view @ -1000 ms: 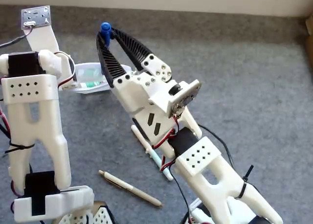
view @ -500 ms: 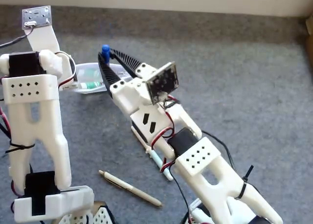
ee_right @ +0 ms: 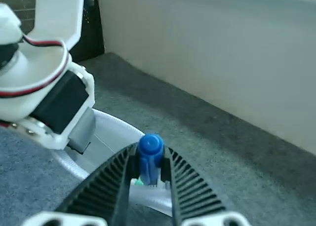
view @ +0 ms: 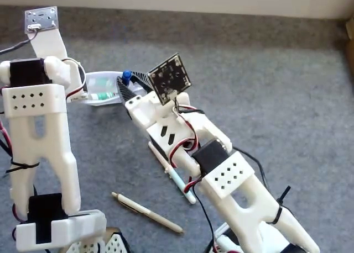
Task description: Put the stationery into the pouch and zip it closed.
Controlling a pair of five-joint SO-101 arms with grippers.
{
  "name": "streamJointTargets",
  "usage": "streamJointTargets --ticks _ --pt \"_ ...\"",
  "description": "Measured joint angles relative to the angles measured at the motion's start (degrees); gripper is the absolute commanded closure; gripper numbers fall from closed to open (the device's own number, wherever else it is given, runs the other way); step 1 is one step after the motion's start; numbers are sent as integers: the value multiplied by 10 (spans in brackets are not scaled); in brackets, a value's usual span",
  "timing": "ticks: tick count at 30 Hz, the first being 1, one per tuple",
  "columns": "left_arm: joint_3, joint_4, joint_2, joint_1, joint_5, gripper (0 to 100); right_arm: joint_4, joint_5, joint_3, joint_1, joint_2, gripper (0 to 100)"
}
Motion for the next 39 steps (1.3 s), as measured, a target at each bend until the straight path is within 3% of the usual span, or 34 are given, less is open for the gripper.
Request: streamJointTargets --ticks 7,22,28,39 --pt "0 0 0 0 0 995 3 42 0 -7 0 992" --pt "0 0 0 0 0 995 3 43 0 -11 0 991" --pt "0 0 0 0 0 995 3 43 0 -11 0 882" --pt "0 0 0 0 0 995 4 43 0 -13 0 887"
